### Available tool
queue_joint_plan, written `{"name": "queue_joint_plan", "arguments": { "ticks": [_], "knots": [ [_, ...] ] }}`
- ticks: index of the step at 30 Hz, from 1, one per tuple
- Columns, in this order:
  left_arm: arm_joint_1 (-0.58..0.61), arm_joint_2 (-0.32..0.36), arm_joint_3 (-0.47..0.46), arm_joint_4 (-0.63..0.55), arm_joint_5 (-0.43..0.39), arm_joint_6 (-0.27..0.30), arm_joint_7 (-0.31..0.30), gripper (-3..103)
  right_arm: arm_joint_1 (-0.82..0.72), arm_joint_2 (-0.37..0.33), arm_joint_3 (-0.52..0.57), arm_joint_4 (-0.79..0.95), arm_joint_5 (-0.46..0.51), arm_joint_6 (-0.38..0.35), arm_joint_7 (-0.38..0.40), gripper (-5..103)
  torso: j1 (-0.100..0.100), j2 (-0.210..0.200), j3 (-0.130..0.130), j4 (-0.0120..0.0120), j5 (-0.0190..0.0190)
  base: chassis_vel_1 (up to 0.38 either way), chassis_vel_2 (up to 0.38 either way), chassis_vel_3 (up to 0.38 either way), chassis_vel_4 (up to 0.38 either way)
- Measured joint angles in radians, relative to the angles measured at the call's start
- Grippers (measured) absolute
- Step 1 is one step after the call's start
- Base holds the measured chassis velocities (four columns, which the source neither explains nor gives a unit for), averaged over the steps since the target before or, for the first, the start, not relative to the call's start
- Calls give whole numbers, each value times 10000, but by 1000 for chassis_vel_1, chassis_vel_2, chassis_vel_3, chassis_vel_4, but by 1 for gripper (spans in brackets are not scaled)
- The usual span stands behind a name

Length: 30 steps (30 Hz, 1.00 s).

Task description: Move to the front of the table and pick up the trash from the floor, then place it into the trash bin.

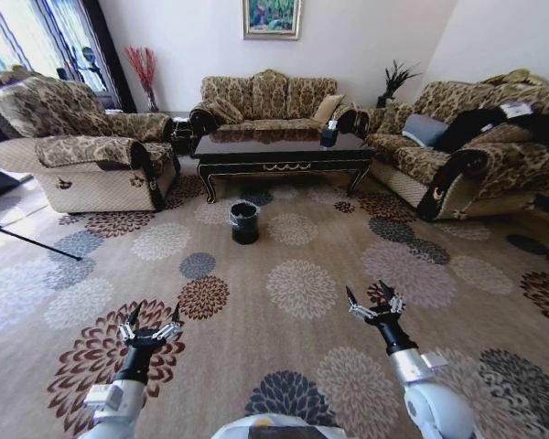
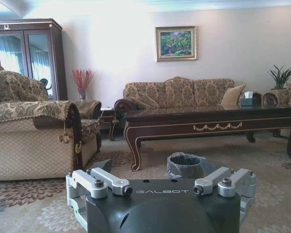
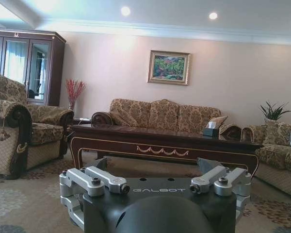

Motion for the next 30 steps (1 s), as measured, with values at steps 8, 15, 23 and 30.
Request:
{"name": "queue_joint_plan", "arguments": {
  "ticks": [8, 15, 23, 30],
  "knots": [
    [0, 0, 0, 0, 0, -1, 0, 100, 0, 0, 0, 0, 0, 0, 0, 100, 97, 285, 188, 0, 0, 0, 0, 0, 0],
    [0, 0, -1, 0, 0, -1, 0, 100, 0, 0, 0, 0, 0, 0, 0, 100, 212, 597, 386, 0, 0, 0, 0, 0, 0],
    [0, 0, -1, 0, 0, 0, 0, 100, 0, 0, 0, 0, 0, 0, 0, 100, 321, 889, 568, 0, 0, 0, 0, 0, 0],
    [0, 0, 0, 0, 0, 0, 0, 100, 0, 0, 0, 0, 0, 0, 0, 100, 445, 1212, 769, 0, 0, 0, 0, 0, 0]
  ]
}}
